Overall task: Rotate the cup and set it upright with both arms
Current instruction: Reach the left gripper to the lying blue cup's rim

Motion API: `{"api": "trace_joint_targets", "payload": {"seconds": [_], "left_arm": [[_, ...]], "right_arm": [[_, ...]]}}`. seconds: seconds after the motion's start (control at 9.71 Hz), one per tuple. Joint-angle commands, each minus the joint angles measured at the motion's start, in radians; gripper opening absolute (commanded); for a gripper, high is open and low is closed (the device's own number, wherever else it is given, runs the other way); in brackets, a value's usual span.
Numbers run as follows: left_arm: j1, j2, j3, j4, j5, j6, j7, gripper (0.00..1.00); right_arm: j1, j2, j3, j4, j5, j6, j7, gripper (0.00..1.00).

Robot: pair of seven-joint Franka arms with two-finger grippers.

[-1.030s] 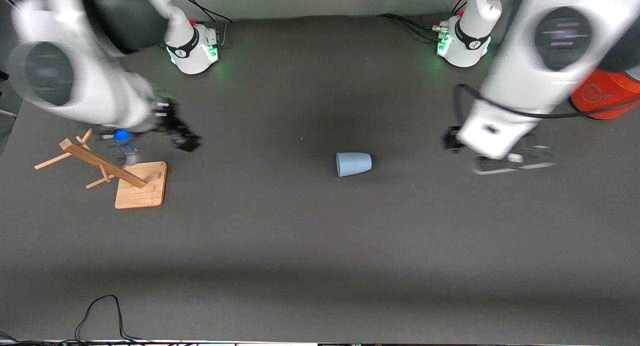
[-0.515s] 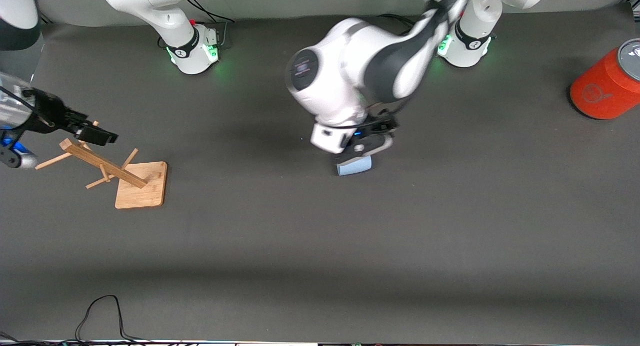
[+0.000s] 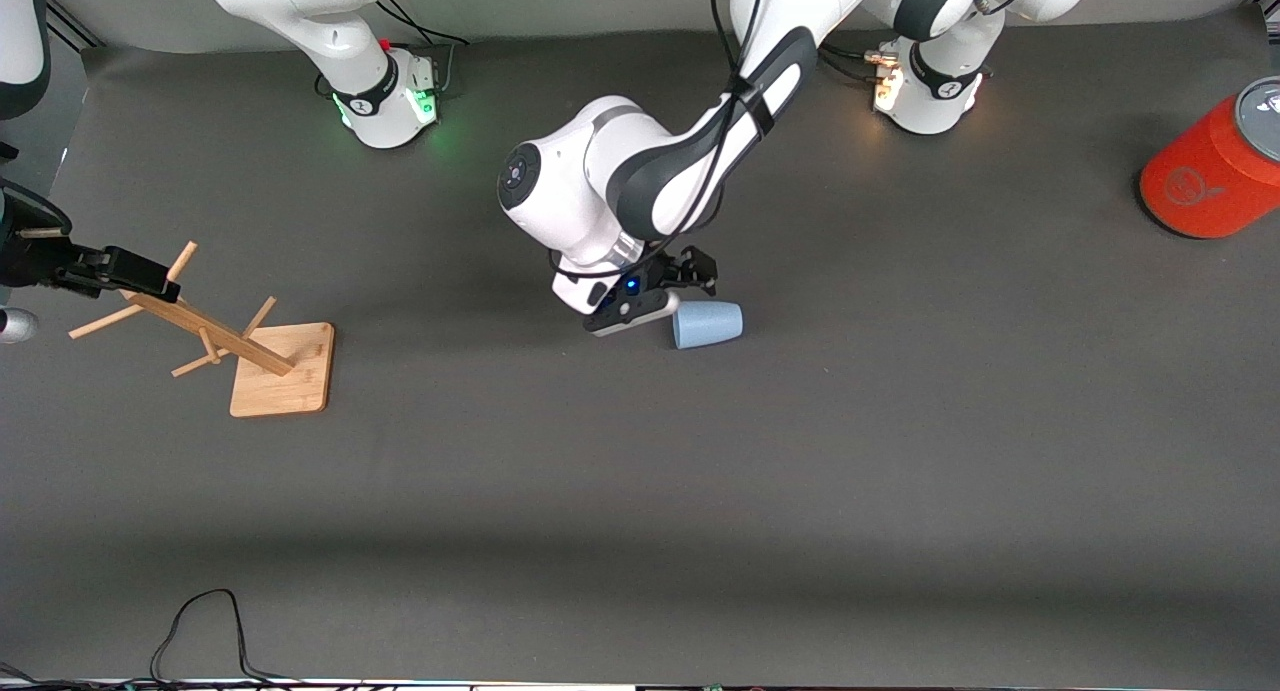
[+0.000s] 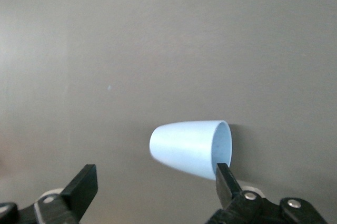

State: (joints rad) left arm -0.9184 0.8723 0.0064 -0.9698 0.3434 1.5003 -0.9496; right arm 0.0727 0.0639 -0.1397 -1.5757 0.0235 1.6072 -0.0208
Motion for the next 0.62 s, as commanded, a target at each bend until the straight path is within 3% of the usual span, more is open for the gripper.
{"api": "trace_joint_targets", "payload": {"seconds": [0.0, 0.31, 0.41, 0.52], "left_arm": [[-0.008, 0.014, 0.010, 0.020, 0.014, 0.088, 0.077, 1.00], [-0.011, 0.083, -0.011, -0.071, 0.017, 0.217, 0.133, 1.00], [-0.010, 0.091, -0.011, -0.104, 0.020, 0.224, 0.174, 1.00], [-0.008, 0.093, -0.011, -0.118, 0.025, 0.201, 0.214, 1.00]], "right_arm": [[-0.001, -0.029, 0.008, -0.020, -0.017, 0.036, -0.067, 1.00], [-0.040, -0.032, 0.028, -0.020, -0.016, 0.016, -0.039, 1.00], [-0.100, -0.033, 0.098, -0.020, -0.016, 0.002, -0.038, 1.00], [-0.111, -0.035, 0.112, -0.021, -0.016, 0.002, -0.036, 1.00]]}}
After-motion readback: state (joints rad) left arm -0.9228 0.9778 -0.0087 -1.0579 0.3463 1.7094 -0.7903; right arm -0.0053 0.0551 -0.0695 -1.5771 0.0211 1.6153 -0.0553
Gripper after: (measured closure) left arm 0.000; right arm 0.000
